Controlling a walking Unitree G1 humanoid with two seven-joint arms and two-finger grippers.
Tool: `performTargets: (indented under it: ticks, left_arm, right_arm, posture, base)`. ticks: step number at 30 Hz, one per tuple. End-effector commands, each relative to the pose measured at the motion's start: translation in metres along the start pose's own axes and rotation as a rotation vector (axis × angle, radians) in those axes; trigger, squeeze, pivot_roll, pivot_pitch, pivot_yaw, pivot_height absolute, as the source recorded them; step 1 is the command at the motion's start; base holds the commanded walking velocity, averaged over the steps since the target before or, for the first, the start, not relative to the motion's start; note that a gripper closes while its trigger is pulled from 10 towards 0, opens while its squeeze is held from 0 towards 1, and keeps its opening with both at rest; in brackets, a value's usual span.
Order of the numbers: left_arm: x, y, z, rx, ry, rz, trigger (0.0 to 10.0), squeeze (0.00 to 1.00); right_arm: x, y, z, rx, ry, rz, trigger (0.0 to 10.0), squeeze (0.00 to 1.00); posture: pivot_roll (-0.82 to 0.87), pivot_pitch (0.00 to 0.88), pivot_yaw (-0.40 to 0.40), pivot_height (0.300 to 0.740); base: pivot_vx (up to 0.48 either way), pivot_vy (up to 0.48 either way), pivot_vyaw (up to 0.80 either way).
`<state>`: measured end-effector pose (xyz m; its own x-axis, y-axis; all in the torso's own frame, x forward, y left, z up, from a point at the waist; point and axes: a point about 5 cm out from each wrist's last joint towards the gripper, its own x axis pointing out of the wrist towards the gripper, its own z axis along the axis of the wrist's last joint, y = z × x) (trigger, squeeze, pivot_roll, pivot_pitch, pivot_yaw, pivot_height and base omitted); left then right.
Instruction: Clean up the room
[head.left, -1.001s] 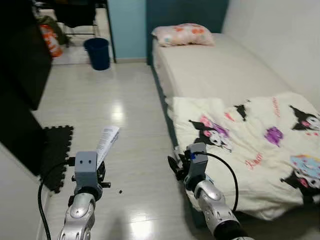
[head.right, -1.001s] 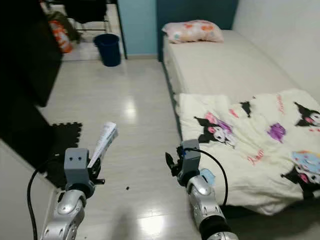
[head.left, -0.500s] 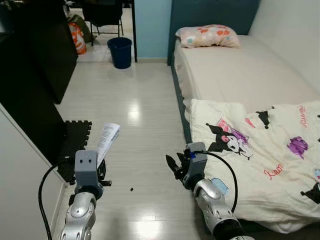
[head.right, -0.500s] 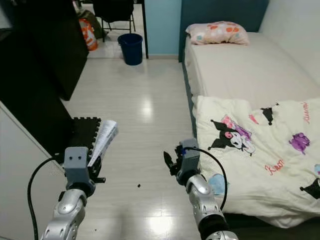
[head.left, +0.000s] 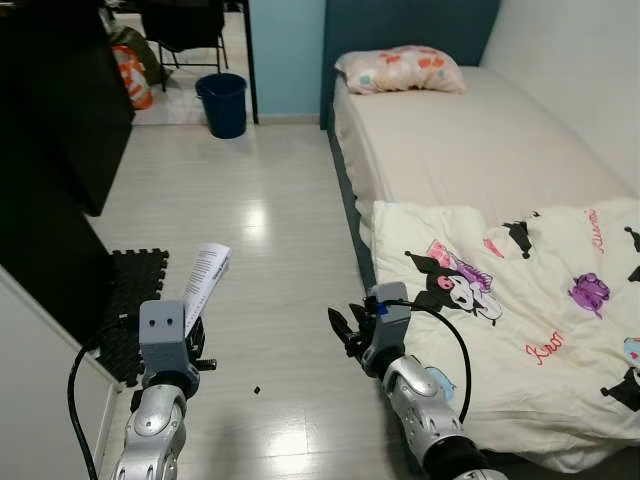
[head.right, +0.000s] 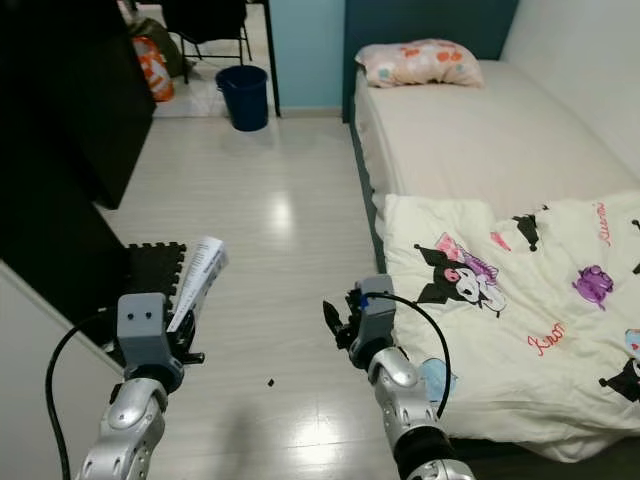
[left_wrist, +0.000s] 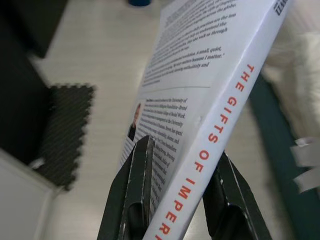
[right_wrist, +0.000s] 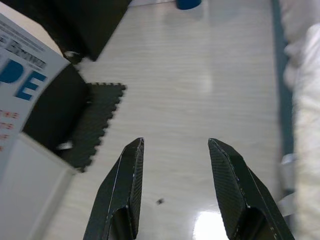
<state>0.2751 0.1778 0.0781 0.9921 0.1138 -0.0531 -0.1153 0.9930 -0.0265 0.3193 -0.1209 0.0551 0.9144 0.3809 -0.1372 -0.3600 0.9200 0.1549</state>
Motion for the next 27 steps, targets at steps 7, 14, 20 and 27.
performTargets:
  ticks: [7, 14, 20, 27]
  left_arm:
    - [0.0003, 0.0069, 0.0069, -0.004, -0.043, 0.017, 10.0, 0.00]
    - [0.0014, 0.0077, 0.0075, -0.002, -0.045, 0.017, 10.0, 0.00]
    - [0.0019, 0.0079, 0.0074, 0.002, -0.048, 0.017, 10.0, 0.00]
    - [0.0020, 0.0076, 0.0068, 0.001, -0.046, 0.017, 10.0, 0.00]
  right_arm:
    - [0.0013, 0.0058, -0.0027, 0.022, 0.002, 0.008, 10.0, 0.00]
    - [0.0014, 0.0054, -0.0028, 0.024, 0.002, 0.006, 10.0, 0.00]
    - [0.0015, 0.0043, -0.0033, 0.019, 0.008, -0.002, 10.0, 0.00]
    - [0.0014, 0.0034, -0.0039, 0.018, 0.014, -0.010, 10.0, 0.00]
  posture:
    - [0.04, 0.124, -0.022, 0.740]
    - [0.04, 0.126, -0.022, 0.740]
    - [0.04, 0.127, -0.026, 0.740]
    - [0.04, 0.125, -0.029, 0.740]
  base:
    - [0.377, 0.000, 0.00]
    - [0.379, 0.000, 0.00]
    - [0.379, 0.000, 0.00]
    - [0.379, 0.000, 0.00]
